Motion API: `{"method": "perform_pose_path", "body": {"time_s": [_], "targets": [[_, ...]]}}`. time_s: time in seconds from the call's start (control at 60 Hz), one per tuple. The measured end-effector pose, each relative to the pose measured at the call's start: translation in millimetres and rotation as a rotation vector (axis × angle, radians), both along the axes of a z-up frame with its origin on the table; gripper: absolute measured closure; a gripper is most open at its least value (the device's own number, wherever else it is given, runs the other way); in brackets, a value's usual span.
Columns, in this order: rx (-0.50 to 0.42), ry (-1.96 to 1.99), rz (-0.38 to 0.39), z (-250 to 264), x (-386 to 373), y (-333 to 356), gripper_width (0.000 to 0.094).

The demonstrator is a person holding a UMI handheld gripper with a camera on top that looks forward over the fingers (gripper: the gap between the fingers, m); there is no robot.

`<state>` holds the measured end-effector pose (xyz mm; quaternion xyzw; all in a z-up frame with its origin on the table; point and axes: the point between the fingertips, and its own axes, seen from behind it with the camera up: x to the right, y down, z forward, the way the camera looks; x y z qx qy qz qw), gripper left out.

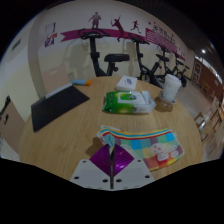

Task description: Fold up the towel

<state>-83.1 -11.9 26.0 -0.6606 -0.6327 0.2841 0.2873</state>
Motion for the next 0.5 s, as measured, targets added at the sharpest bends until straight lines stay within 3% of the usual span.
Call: {"method": "perform_pose_path", "body": {"time_s": [0.117, 0.25, 0.5], "targets": [[-0.085, 0.033, -0.035, 41, 4, 32, 0.0922], [-0.117, 0.051, -0.100, 68, 9, 102, 0.0919], [-0.024, -0.013, -0.194, 12, 14, 211, 0.0907]]}}
